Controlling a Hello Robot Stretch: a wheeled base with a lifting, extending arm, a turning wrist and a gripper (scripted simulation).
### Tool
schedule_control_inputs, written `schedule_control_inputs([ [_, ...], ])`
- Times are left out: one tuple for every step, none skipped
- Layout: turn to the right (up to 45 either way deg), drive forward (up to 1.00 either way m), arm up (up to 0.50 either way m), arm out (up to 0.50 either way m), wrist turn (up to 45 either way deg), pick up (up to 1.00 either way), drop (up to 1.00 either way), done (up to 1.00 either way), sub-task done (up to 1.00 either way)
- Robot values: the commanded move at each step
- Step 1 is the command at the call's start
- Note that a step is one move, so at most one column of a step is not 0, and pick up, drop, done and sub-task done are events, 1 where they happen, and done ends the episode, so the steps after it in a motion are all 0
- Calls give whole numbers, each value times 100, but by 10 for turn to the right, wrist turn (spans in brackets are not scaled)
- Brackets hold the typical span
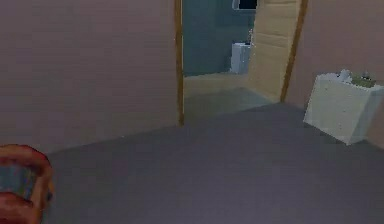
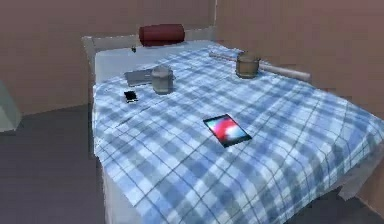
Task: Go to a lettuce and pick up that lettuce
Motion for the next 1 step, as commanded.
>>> schedule_control_inputs([
  [60, 0, 0, 0, 0, 0, 0, 0, 0],
])
